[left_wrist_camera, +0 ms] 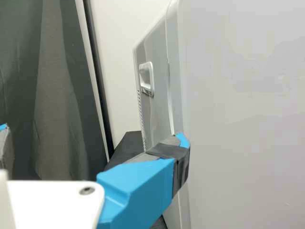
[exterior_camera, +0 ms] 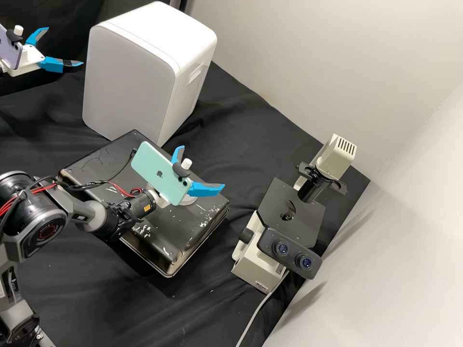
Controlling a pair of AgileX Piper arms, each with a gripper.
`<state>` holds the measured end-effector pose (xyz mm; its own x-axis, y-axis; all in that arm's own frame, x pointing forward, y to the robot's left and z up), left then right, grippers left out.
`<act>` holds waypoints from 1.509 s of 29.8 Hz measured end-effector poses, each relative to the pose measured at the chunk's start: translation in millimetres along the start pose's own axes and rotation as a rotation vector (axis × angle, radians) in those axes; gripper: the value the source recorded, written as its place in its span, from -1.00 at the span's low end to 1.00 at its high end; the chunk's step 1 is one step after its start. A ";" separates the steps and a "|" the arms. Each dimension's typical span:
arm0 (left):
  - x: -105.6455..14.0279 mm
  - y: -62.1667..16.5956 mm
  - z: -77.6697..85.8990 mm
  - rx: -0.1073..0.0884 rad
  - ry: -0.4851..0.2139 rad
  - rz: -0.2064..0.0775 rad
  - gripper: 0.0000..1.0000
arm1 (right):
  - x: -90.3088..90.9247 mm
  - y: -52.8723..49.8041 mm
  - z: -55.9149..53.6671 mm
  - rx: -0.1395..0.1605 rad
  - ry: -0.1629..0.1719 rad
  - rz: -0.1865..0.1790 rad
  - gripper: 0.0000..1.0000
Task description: Place the petri dish on the microscope
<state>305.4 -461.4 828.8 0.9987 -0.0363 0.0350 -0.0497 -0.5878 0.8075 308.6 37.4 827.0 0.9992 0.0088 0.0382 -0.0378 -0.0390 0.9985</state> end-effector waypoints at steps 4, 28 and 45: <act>0.0 0.0 0.0 0.000 0.000 0.000 1.00 | 0.0 0.0 0.0 0.000 0.000 0.000 1.00; -24.2 -0.4 42.6 0.000 -0.168 0.000 1.00 | 0.0 0.0 0.0 0.000 0.000 0.000 1.00; -87.1 -42.6 76.9 -0.041 -0.439 -0.104 1.00 | 0.0 0.0 0.0 0.000 0.000 0.000 1.00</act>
<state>219.9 -495.3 746.1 0.8995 -0.3239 -0.2934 0.0597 -0.5741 0.8166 308.6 37.4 827.0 0.9992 0.0088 0.0382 -0.0378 -0.0390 0.9985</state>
